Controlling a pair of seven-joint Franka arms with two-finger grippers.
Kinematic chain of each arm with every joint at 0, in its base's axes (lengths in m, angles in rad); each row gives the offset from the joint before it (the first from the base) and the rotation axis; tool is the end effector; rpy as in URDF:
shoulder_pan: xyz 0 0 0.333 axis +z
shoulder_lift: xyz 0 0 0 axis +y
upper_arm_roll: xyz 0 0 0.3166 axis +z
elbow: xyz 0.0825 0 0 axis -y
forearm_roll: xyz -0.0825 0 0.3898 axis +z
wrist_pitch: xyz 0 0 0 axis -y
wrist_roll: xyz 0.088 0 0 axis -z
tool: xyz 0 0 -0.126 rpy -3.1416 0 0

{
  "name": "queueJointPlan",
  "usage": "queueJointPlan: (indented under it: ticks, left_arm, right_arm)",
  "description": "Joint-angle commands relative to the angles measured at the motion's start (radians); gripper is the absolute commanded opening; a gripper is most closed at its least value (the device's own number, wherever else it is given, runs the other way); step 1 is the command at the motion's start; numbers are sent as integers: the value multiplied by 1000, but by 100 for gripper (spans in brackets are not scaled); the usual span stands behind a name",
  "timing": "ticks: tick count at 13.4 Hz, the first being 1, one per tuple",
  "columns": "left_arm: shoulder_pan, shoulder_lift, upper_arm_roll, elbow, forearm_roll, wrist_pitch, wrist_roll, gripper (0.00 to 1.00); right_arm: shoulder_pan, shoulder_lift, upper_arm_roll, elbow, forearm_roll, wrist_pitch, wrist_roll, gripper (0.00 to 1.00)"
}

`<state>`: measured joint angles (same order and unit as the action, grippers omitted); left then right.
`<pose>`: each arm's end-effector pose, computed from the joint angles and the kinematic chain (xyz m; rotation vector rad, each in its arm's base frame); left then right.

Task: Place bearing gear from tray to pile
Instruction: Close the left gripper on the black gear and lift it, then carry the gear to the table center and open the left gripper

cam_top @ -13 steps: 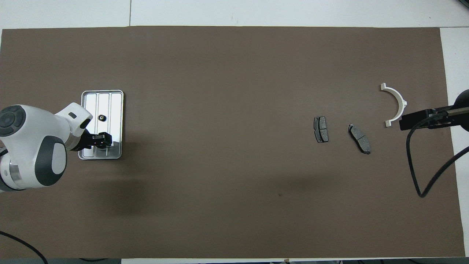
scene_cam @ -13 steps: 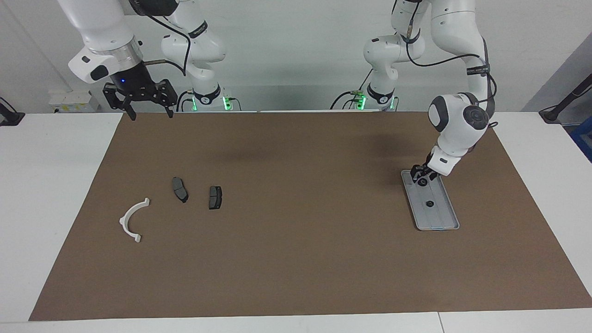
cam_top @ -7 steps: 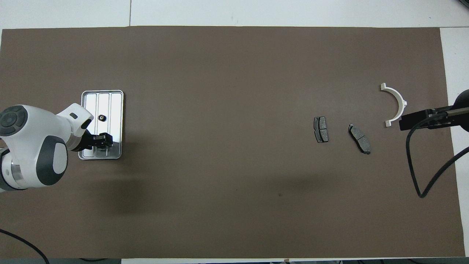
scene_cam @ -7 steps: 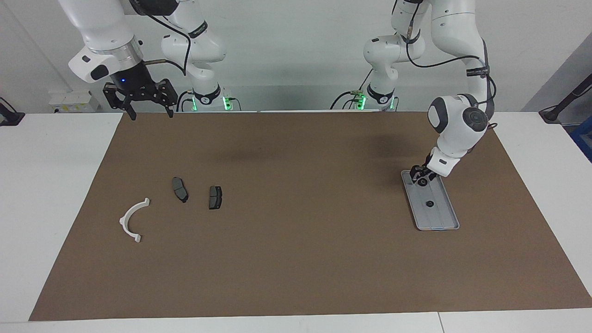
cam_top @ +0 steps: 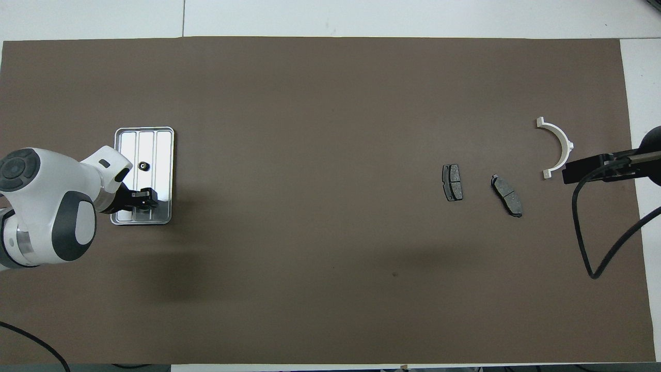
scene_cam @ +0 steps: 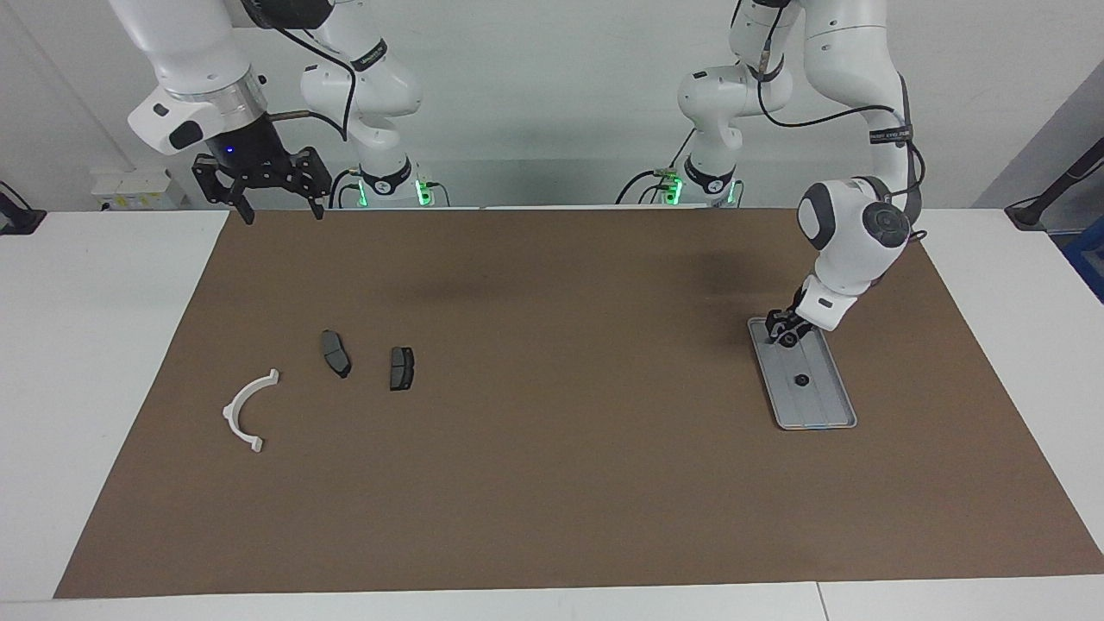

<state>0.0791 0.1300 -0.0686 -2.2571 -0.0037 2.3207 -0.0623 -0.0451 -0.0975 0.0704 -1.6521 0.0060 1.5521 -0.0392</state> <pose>0.5294 0.0053 0.2773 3.1278 0.1184 -0.1039 0.5272 0.0159 0.6186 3.1391 0.1009 -0.0043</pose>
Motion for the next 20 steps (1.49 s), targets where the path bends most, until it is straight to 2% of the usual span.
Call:
queueJointPlan:
  ticks: [1,3,4,5,7,10,15,17,19,20]
  left_arm:
    - [-2,0,6,-9,13,2,-2,36]
    - [-7,0,6,1,11,-4,-4,18]
    - [-10,0,6,2,11,-6,-7,14]
    - [-12,2,6,13,11,-11,-14,14]
    - [-34,22,1,107,7,-99,-57,14]
    - [-177,57,1,264,2,-196,-303,15]
    - [-448,118,4,398,2,-196,-715,15]
    - [-553,198,7,485,5,-216,-847,15]
    - [-610,288,7,572,11,-219,-936,15]
    - [-640,307,9,570,13,-206,-958,15]
  right_arm:
    - [-9,-27,5,-35,14,19,-1,100]
    - [-9,-27,5,-35,14,17,2,100]
    - [-9,-28,5,-35,14,17,4,100]
    - [-7,-28,5,-35,14,17,7,100]
    - [-7,-28,5,-37,14,17,7,100]
    - [-7,-28,5,-37,14,17,2,100]
    - [-7,-31,5,-37,14,17,2,100]
    - [-7,-31,5,-37,14,17,-1,100]
    - [-7,-31,5,-38,14,17,-1,100]
    - [-7,-31,5,-38,14,17,-2,100]
